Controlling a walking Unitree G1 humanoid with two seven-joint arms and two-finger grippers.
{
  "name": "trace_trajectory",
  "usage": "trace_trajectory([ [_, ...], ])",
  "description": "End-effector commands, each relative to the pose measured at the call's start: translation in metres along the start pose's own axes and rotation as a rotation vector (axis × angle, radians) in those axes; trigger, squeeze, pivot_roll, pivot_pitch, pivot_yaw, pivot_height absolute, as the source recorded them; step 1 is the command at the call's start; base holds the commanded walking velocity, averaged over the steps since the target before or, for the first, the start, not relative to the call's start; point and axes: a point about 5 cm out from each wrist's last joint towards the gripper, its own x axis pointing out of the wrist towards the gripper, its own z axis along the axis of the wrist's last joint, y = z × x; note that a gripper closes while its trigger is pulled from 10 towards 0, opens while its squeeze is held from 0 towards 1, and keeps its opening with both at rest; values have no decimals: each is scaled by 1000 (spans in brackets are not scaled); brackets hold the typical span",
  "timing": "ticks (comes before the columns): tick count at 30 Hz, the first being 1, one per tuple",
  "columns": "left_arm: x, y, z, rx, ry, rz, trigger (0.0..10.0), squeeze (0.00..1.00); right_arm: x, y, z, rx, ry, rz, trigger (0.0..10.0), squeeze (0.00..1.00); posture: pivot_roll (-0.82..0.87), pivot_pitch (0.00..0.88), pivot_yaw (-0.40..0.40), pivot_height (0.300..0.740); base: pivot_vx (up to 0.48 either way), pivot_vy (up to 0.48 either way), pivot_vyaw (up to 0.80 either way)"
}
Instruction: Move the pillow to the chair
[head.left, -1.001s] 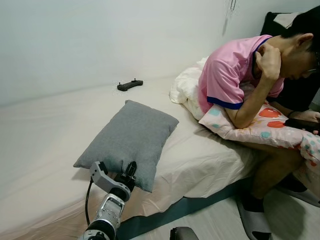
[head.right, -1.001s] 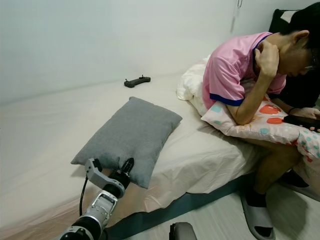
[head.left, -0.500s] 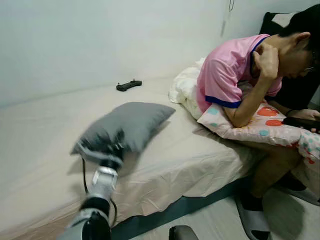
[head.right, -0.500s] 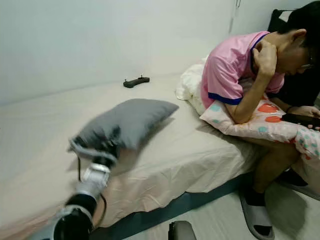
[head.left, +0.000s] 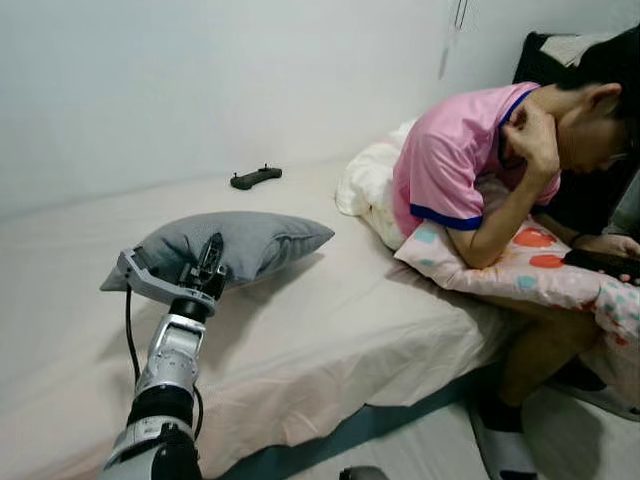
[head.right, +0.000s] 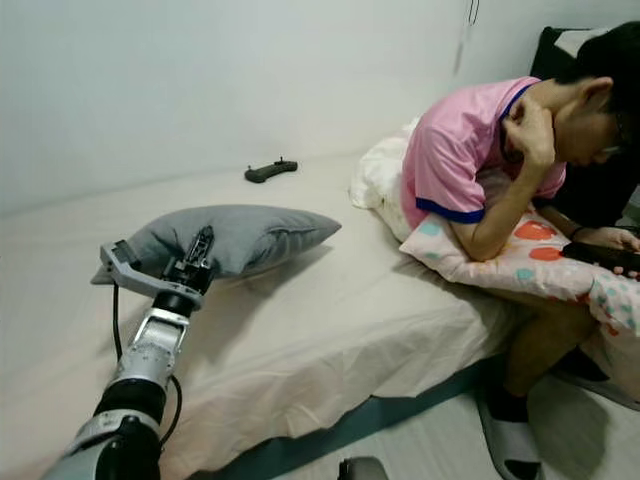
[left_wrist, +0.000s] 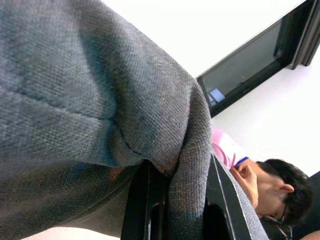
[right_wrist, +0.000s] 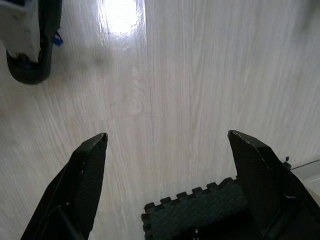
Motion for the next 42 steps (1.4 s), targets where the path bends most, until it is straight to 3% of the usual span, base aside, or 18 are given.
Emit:
trace_trajectory([
  [1, -6, 6, 9, 53, -2, 13, 10000, 0, -3, 22, 19, -32, -70, 72, 10000, 0, -110, 34, 0, 620, 0, 0, 0],
  [2, -6, 6, 9, 53, -2, 13, 10000, 0, -3, 22, 19, -32, -70, 72, 10000, 0, -110, 34, 0, 620, 0, 0, 0],
  [3, -19, 25, 14, 63, 35, 96, 10000, 0, -3, 22, 20, -31, -70, 75, 10000, 0, -108, 34, 1, 629, 0, 0, 0],
  [8, -30, 37, 18, 49, 59, 158, 10000, 0, -3, 23, 20, -29, -69, 76, 10000, 0, -108, 38, 2, 644, 0, 0, 0],
  [11, -55, 57, 27, 73, 49, 241, 10000, 0, -3, 23, 19, -26, -66, 78, 10000, 0, -95, 44, -2, 658, -141, 0, 0],
  [19, -79, 71, 15, 52, 58, 335, 10000, 0, -3, 23, 19, -37, -66, 83, 10000, 0, -87, 46, -8, 687, 0, 0, 0],
  [22, -91, 77, -1, 29, 133, 379, 10000, 0, -3, 23, 19, -40, -68, 83, 10000, 0, -93, 44, -8, 701, -227, 0, 0],
  [29, -107, 86, -10, 57, 161, 456, 10000, 0, -3, 22, 19, -44, -70, 80, 10000, 0, -95, 45, -11, 720, -189, 0, 0],
  [32, -120, 91, -21, 76, 217, 500, 10000, 0, -3, 22, 18, -49, -71, 80, 10000, 0, -95, 45, -12, 729, 0, 0, 0],
  [34, -137, 96, -33, 97, 285, 549, 10000, 0, -3, 22, 18, -54, -70, 81, 10000, 0, -95, 46, -13, 739, 0, 0, 0],
  [35, -137, 96, -33, 97, 285, 549, 10000, 0, -3, 22, 18, -54, -70, 81, 10000, 0, -95, 46, -13, 739, 0, 0, 0],
  [37, -168, 103, -49, 134, 385, 645, 10000, 0, -3, 22, 18, -58, -70, 83, 10000, 0, -96, 45, -11, 740, 0, 0, 0],
  [38, -168, 103, -49, 134, 385, 645, 10000, 0, -3, 22, 18, -58, -70, 83, 10000, 0, -96, 45, -11, 740, 0, 0, 0],
  [40, -193, 108, -58, 177, 475, 727, 10000, 0, -3, 22, 18, -59, -79, 80, 10000, 0, -94, 45, -10, 740, 0, 0, 0],
  [41, -193, 108, -58, 177, 475, 727, 10000, 0, -3, 22, 18, -59, -79, 80, 10000, 0, -94, 45, -10, 740, 0, 0, 0],
  [42, -203, 109, -62, 205, 513, 757, 10000, 0, -3, 22, 19, -59, -84, 77, 10000, 0, -94, 45, -10, 740, 0, 0, 0],
])
